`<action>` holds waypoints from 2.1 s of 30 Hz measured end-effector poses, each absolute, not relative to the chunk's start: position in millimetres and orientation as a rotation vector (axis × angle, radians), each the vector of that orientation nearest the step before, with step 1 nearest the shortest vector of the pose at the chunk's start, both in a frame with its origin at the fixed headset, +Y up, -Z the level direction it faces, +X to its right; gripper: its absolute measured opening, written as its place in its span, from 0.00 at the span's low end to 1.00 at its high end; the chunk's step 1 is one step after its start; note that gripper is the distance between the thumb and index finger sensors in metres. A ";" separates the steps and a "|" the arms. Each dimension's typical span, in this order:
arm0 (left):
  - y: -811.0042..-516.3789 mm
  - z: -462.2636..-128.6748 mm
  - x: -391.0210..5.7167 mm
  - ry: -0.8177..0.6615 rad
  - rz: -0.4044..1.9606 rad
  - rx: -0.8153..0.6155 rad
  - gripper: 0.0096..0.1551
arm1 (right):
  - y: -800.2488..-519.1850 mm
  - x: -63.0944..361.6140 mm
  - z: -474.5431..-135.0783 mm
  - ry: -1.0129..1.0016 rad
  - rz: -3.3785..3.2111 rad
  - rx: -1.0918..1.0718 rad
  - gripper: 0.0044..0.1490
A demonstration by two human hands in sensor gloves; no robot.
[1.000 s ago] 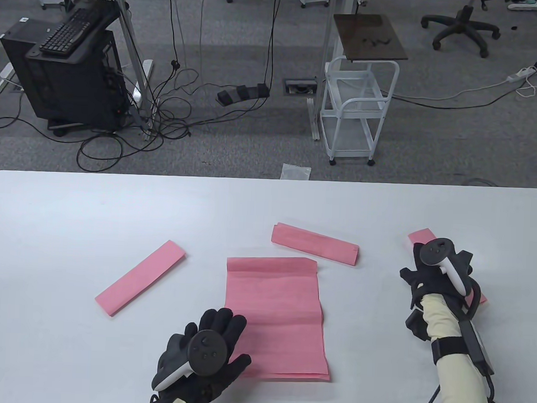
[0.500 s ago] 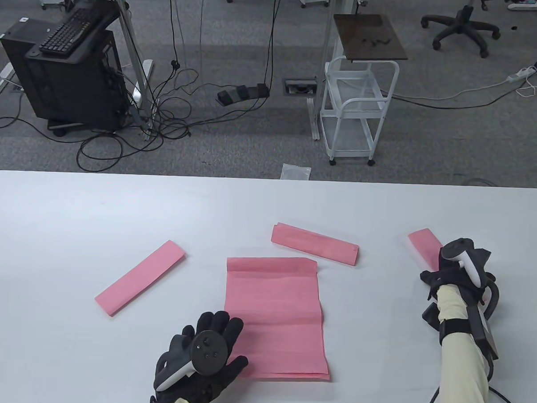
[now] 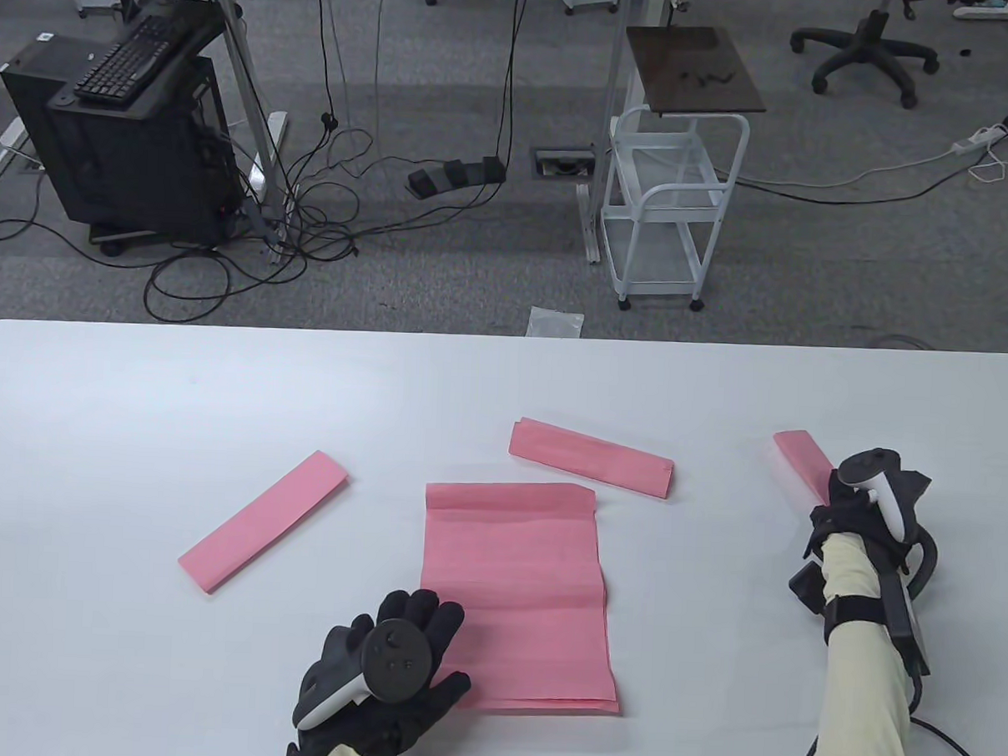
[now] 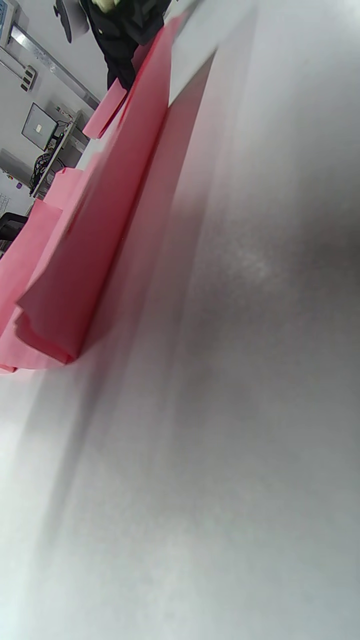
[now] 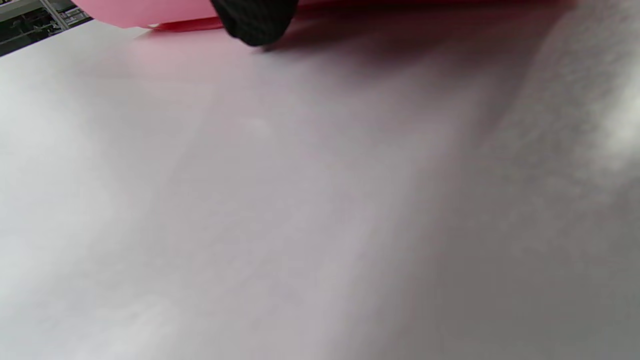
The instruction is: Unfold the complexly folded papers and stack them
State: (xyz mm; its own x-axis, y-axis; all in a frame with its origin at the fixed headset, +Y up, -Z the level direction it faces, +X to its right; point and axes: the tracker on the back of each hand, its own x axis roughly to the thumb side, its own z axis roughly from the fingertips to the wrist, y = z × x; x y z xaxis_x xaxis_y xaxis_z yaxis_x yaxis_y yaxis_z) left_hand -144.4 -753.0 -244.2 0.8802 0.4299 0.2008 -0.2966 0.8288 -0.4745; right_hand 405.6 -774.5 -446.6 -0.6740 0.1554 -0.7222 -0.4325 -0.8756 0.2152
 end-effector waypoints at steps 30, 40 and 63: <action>-736.5 -290.2 -116.5 -0.451 0.706 -0.434 0.42 | -685.4 212.8 -352.9 0.178 1.884 0.329 0.34; -745.4 -292.4 -129.9 -0.336 1.200 -0.547 0.48 | -710.6 114.6 -324.1 0.390 1.366 0.593 0.35; -739.1 -303.5 -190.2 -0.065 1.316 -0.193 0.19 | -711.4 171.5 -325.8 0.121 1.855 0.404 0.55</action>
